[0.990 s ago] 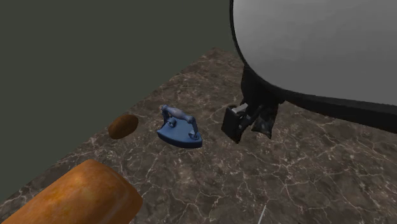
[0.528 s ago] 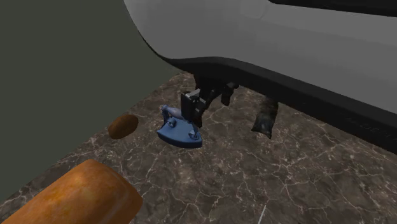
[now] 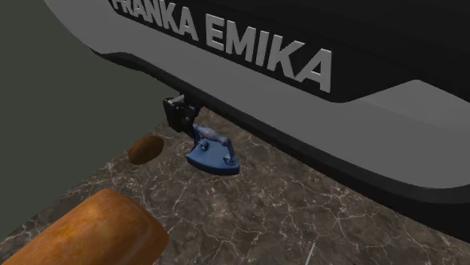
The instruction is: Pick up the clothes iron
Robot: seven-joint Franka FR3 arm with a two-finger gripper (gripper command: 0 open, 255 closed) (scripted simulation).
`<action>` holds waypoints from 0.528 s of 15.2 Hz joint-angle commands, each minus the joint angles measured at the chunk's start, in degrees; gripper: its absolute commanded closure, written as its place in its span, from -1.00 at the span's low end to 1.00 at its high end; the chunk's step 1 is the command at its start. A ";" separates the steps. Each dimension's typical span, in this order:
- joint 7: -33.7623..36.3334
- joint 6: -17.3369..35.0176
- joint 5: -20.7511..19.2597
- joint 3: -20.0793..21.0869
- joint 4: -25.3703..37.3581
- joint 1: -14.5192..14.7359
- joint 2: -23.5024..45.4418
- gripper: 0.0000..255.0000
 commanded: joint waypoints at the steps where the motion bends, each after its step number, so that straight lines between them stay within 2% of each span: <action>1: -0.01 1.17 -0.17 0.09 -0.63 0.20 0.47 -1.00; 8: 0.17 6.17 0.18 0.06 -6.89 -0.51 -0.81 -1.00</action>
